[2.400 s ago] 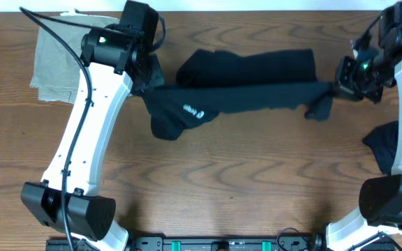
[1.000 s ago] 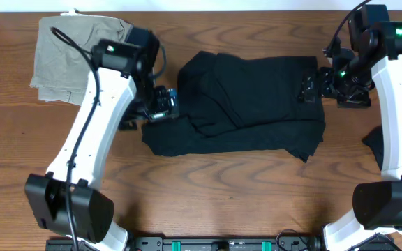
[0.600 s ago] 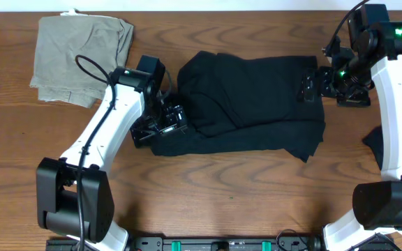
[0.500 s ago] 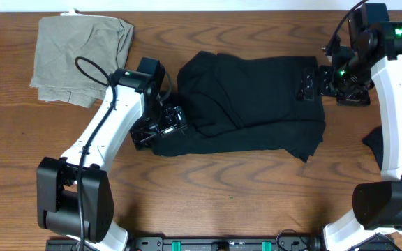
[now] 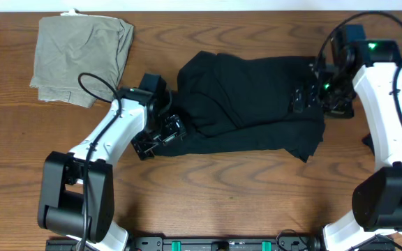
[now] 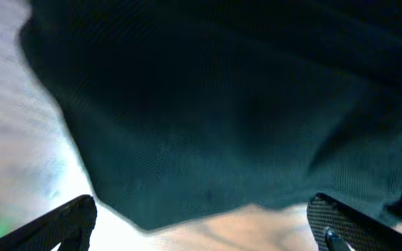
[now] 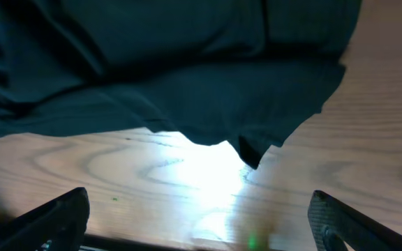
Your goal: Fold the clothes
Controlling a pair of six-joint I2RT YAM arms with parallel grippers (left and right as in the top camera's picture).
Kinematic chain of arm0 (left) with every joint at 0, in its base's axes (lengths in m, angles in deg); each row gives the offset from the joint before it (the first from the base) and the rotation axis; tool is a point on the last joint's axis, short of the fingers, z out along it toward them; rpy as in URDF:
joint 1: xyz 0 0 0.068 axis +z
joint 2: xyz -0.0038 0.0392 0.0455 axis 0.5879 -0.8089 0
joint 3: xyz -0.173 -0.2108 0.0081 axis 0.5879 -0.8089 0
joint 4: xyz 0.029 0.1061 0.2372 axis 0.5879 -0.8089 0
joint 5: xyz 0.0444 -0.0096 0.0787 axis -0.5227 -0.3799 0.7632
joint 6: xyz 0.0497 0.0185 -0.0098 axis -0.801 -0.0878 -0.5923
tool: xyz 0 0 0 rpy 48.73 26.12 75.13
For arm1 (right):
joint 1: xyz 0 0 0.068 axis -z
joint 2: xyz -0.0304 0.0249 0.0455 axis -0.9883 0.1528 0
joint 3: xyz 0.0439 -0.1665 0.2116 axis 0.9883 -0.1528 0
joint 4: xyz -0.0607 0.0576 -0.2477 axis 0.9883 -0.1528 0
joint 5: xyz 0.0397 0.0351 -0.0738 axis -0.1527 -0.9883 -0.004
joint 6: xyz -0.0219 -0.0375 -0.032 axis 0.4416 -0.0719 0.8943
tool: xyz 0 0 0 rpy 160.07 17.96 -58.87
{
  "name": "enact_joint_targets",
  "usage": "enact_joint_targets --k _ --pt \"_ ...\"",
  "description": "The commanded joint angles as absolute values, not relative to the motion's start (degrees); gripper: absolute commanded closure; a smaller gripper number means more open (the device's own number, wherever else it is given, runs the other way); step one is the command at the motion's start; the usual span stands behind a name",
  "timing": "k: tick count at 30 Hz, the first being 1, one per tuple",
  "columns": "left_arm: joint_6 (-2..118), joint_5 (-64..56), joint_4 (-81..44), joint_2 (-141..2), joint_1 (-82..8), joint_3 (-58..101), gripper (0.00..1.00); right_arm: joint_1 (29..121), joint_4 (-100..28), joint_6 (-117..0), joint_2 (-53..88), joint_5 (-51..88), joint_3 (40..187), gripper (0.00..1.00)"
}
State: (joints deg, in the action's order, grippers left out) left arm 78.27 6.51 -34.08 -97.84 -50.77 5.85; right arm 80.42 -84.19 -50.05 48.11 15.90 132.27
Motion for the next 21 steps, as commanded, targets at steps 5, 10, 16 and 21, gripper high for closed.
enact_joint_targets --k 5,10,16,21 --pt "78.75 5.59 -30.91 -97.47 -50.53 2.87 0.01 80.0 -83.43 -52.01 47.24 15.55 130.35 0.04" --pt "78.75 5.57 -31.17 -97.47 -50.55 2.87 0.45 80.0 -83.71 -52.01 47.24 15.55 130.33 0.04" --pt "76.94 4.92 -34.03 -97.12 -50.53 2.94 0.73 79.83 -83.64 -52.01 47.24 15.26 130.33 0.04" --pt "74.9 4.76 -38.1 -93.27 -50.53 3.62 0.73 78.91 -83.93 -52.01 47.24 15.18 130.29 0.03"
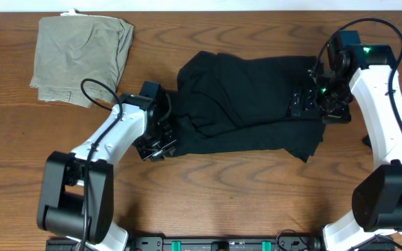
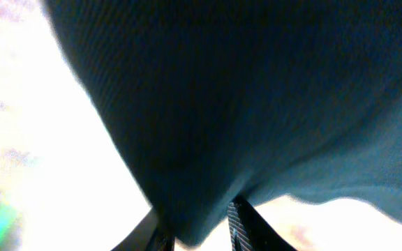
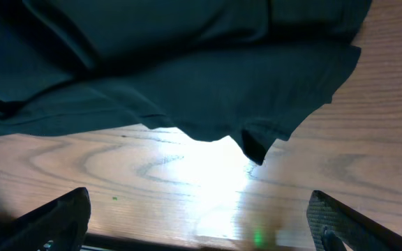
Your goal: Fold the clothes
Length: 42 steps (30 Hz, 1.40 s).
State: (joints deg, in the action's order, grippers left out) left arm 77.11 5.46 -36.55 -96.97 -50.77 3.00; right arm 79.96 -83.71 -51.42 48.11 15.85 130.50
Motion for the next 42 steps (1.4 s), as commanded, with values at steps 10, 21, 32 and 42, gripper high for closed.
enact_joint_targets --k 10,21,32,42 --pt "72.26 8.15 -45.25 -80.93 -50.53 3.79 0.8 77.4 -82.31 -52.89 47.24 15.2 124.65 0.05" --pt "73.99 10.93 -38.54 -86.52 -50.42 2.22 0.12 77.38 -81.13 -53.28 47.24 15.13 121.13 0.04" --pt "76.43 8.57 -29.92 -96.09 -50.42 2.11 0.12 77.4 -81.5 -53.26 47.24 15.16 121.13 0.04" --pt "76.39 8.15 -28.07 -98.56 -50.42 2.11 0.56 77.38 -81.2 -53.28 47.24 15.16 121.13 0.04"
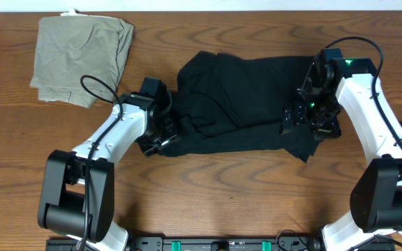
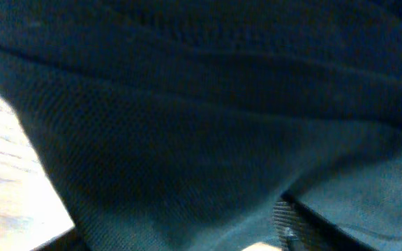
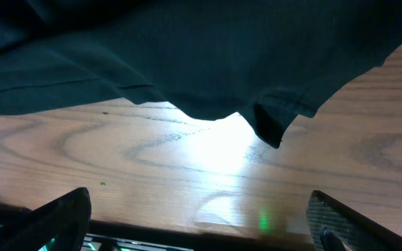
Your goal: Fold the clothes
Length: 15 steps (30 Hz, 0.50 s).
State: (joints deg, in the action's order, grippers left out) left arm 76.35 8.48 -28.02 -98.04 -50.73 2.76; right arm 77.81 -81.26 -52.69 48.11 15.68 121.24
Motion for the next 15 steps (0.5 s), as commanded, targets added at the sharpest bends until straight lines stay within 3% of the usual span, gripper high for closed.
enact_joint_targets --k 1,2,5,15 --pt "76.37 7.78 -28.22 -98.56 -50.42 2.11 0.67 77.38 -81.22 -53.28 47.24 15.16 121.13 0.04" --pt "76.39 7.67 -28.5 -98.56 -50.42 2.11 0.76 77.38 -81.22 -53.28 47.24 15.16 121.13 0.04" --pt "76.37 7.54 -30.89 -98.52 -50.42 2.13 0.9 77.38 -81.09 -53.28 47.24 15.16 121.13 0.04" --pt "71.45 7.78 -42.73 -94.78 -50.42 3.7 0.92 77.38 -80.78 -53.72 47.24 15.16 121.13 0.04"
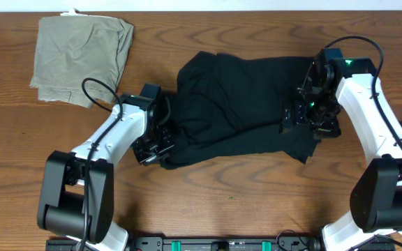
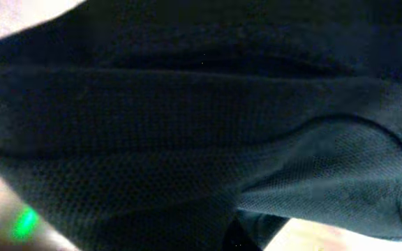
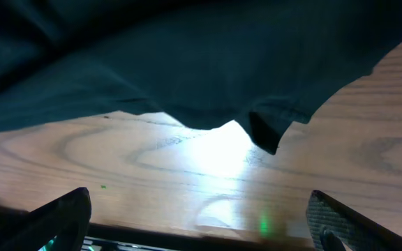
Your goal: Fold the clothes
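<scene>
A black garment (image 1: 246, 104) lies crumpled across the middle of the wooden table (image 1: 257, 202). My left gripper (image 1: 153, 148) is at its lower left corner, shut on the fabric. In the left wrist view, black cloth (image 2: 187, 132) fills the frame and hides the jaws, apart from one dark fingertip (image 2: 237, 237). My right gripper (image 1: 311, 120) hovers over the garment's right edge. In the right wrist view, the right gripper (image 3: 201, 226) is open with its fingers (image 3: 65, 216) wide apart. Below it are the cloth's hem (image 3: 264, 132) and bare wood.
A folded khaki garment (image 1: 82, 52) lies at the back left. Something white shows at the right edge of the table. Bare wood runs along the front of the table, below the black garment.
My left gripper has shifted a little toward the table's front with the garment's left corner, and the cloth's lower left edge is now more bunched. The right gripper is still open in the same place.
At first my left gripper was open at the black garment's left corner, and the right was open beside its right edge. Then the left was shut on that corner. Later the right gripper was further in over the right edge. Now the left corner is drawn frontward.
</scene>
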Controlling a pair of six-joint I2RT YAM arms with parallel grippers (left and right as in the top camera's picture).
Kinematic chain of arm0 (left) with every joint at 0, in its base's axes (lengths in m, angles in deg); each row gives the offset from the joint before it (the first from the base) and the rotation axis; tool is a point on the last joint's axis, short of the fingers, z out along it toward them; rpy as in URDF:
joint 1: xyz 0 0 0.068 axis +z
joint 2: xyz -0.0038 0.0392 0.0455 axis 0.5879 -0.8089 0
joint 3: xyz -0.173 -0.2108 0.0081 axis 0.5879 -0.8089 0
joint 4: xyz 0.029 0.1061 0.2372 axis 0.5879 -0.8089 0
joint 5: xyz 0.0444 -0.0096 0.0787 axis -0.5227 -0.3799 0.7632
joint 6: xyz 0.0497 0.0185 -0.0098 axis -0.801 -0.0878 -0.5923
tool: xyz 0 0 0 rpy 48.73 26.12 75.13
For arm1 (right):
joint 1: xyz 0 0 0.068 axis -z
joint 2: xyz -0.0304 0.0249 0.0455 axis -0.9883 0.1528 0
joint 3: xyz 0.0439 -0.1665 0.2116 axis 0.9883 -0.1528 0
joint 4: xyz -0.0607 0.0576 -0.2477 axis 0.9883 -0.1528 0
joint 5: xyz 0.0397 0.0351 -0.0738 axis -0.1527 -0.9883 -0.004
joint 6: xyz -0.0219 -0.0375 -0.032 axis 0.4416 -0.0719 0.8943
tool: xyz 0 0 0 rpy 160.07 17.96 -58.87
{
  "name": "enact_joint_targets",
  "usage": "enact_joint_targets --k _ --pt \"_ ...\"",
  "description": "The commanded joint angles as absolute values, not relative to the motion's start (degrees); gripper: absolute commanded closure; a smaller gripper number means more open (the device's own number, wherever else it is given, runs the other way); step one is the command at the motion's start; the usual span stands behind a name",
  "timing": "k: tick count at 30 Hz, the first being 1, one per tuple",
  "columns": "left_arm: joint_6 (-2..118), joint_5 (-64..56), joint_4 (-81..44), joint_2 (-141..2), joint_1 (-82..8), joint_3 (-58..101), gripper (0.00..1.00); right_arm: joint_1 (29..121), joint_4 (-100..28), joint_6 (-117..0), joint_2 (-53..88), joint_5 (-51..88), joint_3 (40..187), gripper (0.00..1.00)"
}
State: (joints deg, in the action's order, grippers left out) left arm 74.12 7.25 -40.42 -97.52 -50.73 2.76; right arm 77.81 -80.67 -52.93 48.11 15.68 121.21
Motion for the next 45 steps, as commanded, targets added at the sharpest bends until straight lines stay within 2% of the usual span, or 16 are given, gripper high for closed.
enact_joint_targets --k 1,18,23,24,25,26,33,39,43,45 --pt "71.1 7.78 -43.91 -94.15 -50.42 3.94 0.91 77.38 -80.85 -53.72 47.24 15.16 121.13 0.04" --pt "66.73 8.39 -58.56 -88.07 -50.44 4.91 0.88 75.72 -84.3 -53.92 47.24 15.18 120.86 0.04" --pt "67.63 17.11 -59.08 -85.36 -50.42 6.76 0.87 73.38 -82.57 -54.64 47.24 15.18 120.73 0.04" --pt "67.58 18.95 -58.19 -84.9 -50.44 6.96 0.83 72.9 -82.14 -55.25 47.24 15.16 120.71 0.04" --pt "67.56 20.52 -56.76 -84.44 -50.42 6.98 0.66 72.53 -81.87 -55.64 47.24 15.18 120.71 0.04" --pt "67.54 21.15 -55.45 -84.25 -50.42 6.98 0.57 72.09 -81.59 -55.93 47.24 15.16 120.71 0.04" --pt "63.87 21.24 -41.33 -84.38 -50.42 6.96 0.57 69.99 -80.91 -56.34 47.24 15.16 120.71 0.04" --pt "63.95 20.85 -45.73 -84.36 -50.42 6.96 0.56 69.51 -83.36 -56.28 47.24 15.2 120.71 0.05" --pt "66.86 20.85 -50.91 -84.36 -50.42 6.83 0.49 69.51 -83.45 -56.28 47.24 15.18 120.71 0.05" --pt "66.9 20.87 -51.69 -84.36 -50.42 6.24 0.34 69.51 -83.05 -56.28 47.24 15.18 120.71 0.05"
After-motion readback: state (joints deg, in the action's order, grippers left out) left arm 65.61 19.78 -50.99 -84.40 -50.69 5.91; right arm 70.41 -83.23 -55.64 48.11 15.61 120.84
